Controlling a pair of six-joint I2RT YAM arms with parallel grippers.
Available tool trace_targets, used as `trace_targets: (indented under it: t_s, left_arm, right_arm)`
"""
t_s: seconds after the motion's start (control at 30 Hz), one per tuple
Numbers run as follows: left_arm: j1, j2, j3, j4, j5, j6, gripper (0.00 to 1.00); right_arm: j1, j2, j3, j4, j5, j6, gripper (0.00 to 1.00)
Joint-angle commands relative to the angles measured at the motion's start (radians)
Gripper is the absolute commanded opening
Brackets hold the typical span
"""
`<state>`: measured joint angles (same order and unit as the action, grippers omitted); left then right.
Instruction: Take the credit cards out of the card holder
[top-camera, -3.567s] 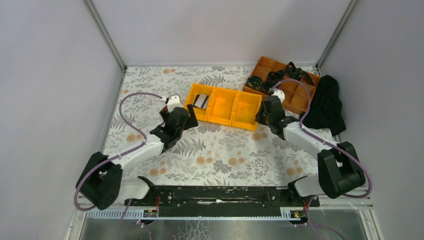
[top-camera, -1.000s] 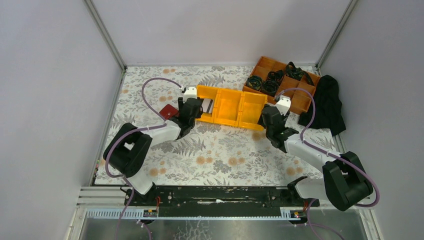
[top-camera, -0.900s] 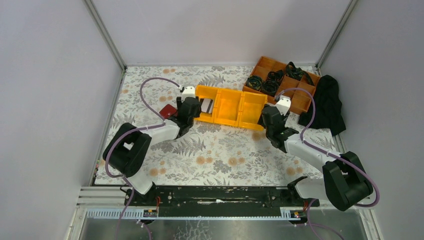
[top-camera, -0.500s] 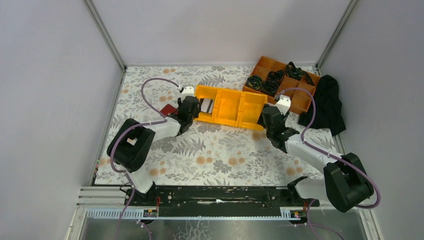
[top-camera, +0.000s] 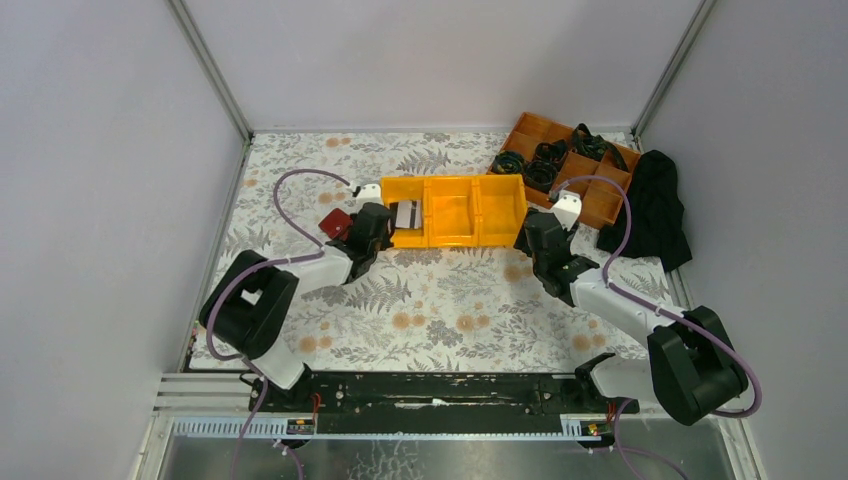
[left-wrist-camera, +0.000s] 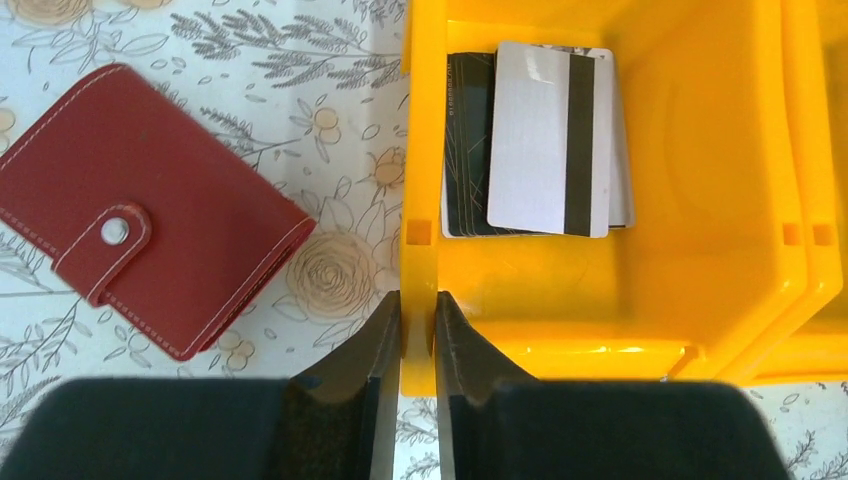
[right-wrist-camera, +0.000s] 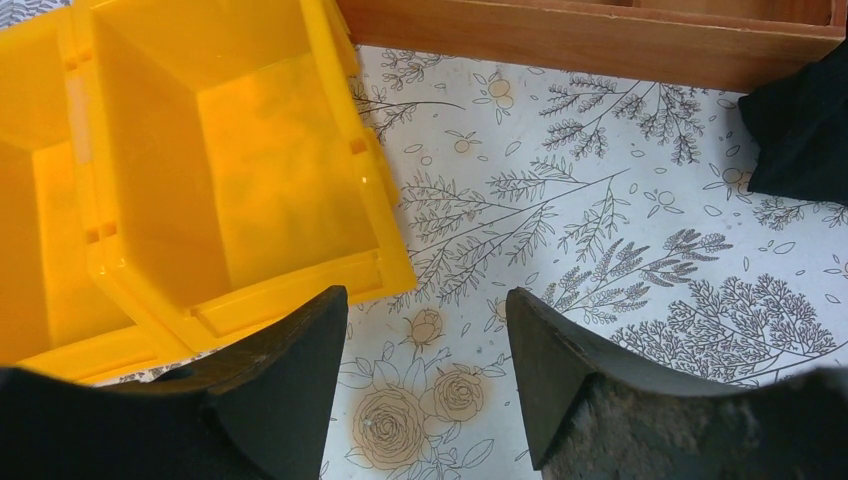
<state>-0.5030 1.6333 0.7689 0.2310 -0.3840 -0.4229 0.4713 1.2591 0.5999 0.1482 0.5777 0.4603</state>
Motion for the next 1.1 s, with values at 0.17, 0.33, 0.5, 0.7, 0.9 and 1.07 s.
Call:
trace_targets:
  t_s: [0.17,0.33,0.5,0.7,0.9,1.07]
  left_arm:
    - [0.009,-0.137,-0.072,-0.002,-0.013,-0.031,0.28]
    - [0.009,-0.125,-0.063,-0.009,-0.011,-0.013,0.32]
    - [0.009,-0.102,-0.052,-0.006,0.01,-0.008,0.33]
    - [0.009,-0.099,-0.049,-0.004,0.009,-0.009,0.33]
    - [0.009,-0.11,-0.053,-0.005,-0.013,-0.018,0.36]
    - [0.009,-0.118,-0.049,0.001,0.008,-0.035,0.37]
  right_arm:
    - [0.001,0.014,0.035,0.029,-0.006,-0.009,0.68]
    - [0.001,0.074,0.052,0.072,0.005,-0.041,0.68]
    - [0.001,0.205,0.214,-0.048,-0.006,-0.088,0.64]
    - [-0.014,0.311,0.344,-0.062,-0.041,-0.186,0.35]
    - [-0.098,0.372,0.376,-0.036,-0.236,-0.249,0.57]
    - [-0.141,0.38,0.345,0.015,-0.367,-0.266,0.66]
